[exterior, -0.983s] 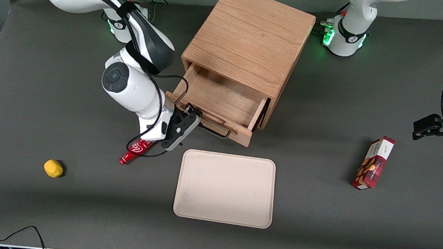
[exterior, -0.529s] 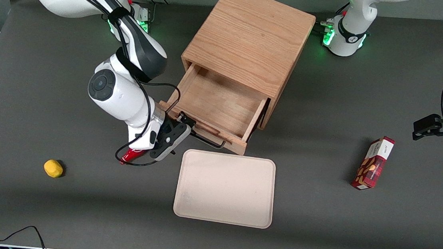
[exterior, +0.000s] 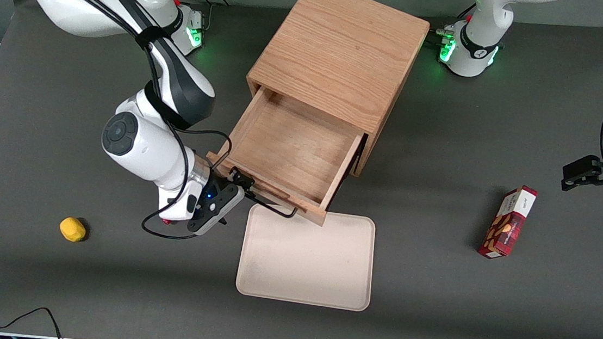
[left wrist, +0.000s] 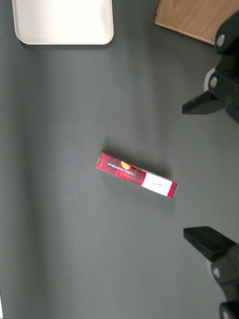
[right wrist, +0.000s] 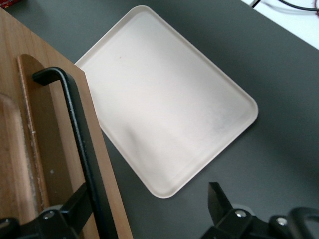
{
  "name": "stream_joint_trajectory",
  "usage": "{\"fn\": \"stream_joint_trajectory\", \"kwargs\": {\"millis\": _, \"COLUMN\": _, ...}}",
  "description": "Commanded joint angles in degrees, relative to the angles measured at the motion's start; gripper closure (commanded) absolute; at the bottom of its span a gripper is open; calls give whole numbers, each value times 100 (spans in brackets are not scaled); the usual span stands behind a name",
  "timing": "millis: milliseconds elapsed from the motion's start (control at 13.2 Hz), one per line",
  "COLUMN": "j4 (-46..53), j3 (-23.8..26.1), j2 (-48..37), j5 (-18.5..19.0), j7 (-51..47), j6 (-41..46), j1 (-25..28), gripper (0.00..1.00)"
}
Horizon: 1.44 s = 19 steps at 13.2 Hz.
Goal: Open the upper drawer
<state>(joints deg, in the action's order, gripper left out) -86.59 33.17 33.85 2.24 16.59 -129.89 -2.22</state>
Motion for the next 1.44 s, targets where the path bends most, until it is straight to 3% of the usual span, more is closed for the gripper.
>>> {"fn": "stream_joint_trajectory", "kwargs": {"millis": 0, "j4": 370, "j3": -117, "j2": 218, "j5": 198, "j7": 99, "j6": 104, "j1": 11, "gripper": 0}}
{"fn": "stream_joint_trajectory", "kwargs": {"millis": 529, "j4": 459, "j3": -127, "j2": 131, "j5": 128, "j7": -163, "j6": 323, "j1": 29, "gripper": 0}}
{"fn": "stream_joint_trajectory", "kwargs": {"millis": 1059, "j4": 1090, "j3": 40, "j2": -247, "j5": -785, "j7": -1227, "j6": 1745, "j1": -32, "gripper": 0}}
{"fn": "stream_joint_trajectory", "kwargs": {"millis": 1361, "j4": 1321, "j3": -169, "j2": -1088, "j5": -769, "j7": -1747, "j6": 2844, "j1": -435, "gripper": 0}}
